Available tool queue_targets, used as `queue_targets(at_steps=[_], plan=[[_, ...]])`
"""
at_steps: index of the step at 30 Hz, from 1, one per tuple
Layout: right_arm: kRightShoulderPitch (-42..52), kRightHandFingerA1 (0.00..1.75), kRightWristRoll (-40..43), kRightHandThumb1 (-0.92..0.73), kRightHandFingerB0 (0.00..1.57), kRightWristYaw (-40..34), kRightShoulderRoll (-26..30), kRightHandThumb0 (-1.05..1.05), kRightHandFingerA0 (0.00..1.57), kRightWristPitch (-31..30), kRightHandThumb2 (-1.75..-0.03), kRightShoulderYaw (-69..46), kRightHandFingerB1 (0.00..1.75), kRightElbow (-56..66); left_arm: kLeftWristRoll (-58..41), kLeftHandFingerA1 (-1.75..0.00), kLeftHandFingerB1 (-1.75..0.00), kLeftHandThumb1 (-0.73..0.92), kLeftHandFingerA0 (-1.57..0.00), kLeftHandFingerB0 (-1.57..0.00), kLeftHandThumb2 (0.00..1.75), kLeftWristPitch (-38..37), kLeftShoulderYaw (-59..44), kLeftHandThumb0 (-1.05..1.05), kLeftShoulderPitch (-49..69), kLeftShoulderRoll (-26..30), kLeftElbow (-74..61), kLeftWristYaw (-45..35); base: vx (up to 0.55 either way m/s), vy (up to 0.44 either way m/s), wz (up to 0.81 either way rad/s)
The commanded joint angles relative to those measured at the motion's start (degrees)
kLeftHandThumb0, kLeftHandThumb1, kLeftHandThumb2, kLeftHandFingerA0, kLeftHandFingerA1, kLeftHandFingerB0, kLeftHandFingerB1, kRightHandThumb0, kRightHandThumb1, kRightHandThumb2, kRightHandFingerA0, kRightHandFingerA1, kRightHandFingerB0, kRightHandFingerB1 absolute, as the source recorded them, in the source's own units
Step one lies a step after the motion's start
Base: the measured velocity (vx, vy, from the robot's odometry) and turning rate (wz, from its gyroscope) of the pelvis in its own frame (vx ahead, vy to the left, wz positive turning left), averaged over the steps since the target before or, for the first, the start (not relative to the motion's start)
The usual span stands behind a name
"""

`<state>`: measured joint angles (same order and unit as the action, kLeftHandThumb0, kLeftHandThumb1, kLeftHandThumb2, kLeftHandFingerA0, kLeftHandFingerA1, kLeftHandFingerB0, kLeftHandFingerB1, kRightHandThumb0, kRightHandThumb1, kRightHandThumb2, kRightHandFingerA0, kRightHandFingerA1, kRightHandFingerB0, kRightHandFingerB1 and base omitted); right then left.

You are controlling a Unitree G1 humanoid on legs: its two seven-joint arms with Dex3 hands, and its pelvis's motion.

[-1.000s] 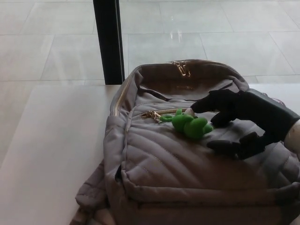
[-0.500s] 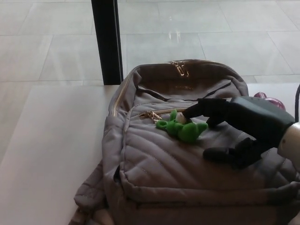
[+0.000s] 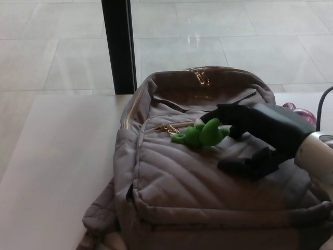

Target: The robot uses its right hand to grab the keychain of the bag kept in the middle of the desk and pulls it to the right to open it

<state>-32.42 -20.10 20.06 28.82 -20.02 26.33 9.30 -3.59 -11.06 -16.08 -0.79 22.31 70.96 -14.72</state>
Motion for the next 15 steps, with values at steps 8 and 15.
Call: queue_targets(at_steps=[8, 15], plan=[[-1.6, 0.67, -3.8, -0.5, 0.36, 1.0, -5.5, -0.71, 0.57, -2.2, -0.9, 0.1, 0.51, -4.3, 0.4, -0.56, -0.44, 0.65, -0.64, -0.56, 0.6, -1.7, 0.6, -0.54, 0.2, -0.3, 0.4, 1.3, 0.0, 0.0, 0.0], [-0.9, 0.62, -5.5, -0.62, 0.44, 0.0, -6.9, -0.65, 0.67, 0.6, -0.59, 0.7, 0.42, -5.0, 0.3, -0.56, -0.44, 0.66, -0.65, -0.53, 0.6, -2.3, 0.9, -0.54, 0.3, -0.3, 0.5, 1.5, 0.0, 0.0, 0.0]])
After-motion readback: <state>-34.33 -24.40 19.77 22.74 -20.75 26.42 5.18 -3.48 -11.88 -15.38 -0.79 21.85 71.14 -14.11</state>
